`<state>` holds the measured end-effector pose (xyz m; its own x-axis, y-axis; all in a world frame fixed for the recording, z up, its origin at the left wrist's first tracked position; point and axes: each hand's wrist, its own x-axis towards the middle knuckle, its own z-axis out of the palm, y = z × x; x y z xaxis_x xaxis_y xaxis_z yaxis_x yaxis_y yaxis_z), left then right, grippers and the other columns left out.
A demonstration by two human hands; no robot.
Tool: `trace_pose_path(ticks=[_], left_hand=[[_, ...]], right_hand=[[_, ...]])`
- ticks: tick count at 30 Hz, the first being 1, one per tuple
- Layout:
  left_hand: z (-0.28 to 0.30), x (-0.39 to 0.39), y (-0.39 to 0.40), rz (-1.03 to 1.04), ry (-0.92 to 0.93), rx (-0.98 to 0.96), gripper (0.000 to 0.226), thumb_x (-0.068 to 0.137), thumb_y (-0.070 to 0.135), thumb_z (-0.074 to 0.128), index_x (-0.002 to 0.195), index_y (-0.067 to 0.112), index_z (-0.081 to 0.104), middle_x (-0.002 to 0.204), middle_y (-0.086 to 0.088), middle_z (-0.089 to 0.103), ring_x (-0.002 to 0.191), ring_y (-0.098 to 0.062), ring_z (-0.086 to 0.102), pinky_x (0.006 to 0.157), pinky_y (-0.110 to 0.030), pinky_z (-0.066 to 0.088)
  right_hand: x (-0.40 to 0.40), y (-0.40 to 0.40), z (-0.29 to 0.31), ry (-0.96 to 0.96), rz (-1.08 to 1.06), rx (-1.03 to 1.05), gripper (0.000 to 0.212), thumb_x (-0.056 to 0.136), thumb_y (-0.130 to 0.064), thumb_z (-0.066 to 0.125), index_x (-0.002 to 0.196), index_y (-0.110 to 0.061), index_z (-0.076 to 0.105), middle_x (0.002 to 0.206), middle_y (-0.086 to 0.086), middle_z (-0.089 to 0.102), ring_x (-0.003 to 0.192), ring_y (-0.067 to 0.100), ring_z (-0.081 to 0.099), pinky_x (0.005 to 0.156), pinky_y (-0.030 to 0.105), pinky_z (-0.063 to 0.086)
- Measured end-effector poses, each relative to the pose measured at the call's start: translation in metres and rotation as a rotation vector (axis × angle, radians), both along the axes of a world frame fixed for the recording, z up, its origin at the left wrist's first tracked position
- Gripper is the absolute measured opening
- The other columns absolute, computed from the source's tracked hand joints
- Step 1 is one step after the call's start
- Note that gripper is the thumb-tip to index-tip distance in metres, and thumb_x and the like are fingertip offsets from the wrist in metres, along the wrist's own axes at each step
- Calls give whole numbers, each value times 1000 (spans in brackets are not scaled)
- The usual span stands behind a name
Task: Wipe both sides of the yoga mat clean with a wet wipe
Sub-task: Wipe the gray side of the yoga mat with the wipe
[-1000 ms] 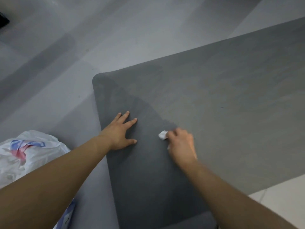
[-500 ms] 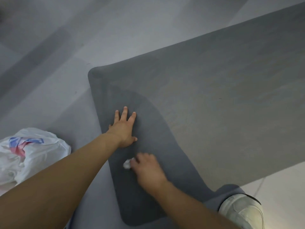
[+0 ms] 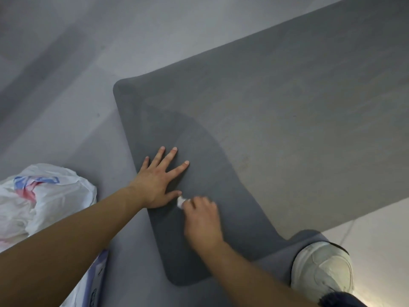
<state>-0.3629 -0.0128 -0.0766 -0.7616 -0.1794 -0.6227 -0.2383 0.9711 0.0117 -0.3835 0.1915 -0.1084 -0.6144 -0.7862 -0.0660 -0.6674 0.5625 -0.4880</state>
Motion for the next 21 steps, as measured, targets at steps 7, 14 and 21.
trace_pose_path(ticks=[7,14,21], left_hand=[[6,16,-7,-197,-25,49,91,90,66,50,150,57,-17,160,2,-38,148,-31,-31,123,-56,0],[18,4,5,-151,-175,-17,102,89,57,64,151,54,-16,160,0,-36,152,-34,-21,118,-58,22],[15,2,23,-52,-170,17,106,89,28,73,157,41,-7,160,-5,-35,151,-40,-19,118,-53,30]], right_hand=[[-47,30,4,93,-29,64,20,75,-20,49,90,-25,61,83,2,53,74,27,52,62,35,34],[-87,47,1,120,-412,125,4,83,-14,60,87,-16,61,84,9,55,75,33,50,63,37,31],[60,32,9,-129,48,80,22,71,-13,53,88,-22,63,82,0,53,72,24,50,61,32,28]])
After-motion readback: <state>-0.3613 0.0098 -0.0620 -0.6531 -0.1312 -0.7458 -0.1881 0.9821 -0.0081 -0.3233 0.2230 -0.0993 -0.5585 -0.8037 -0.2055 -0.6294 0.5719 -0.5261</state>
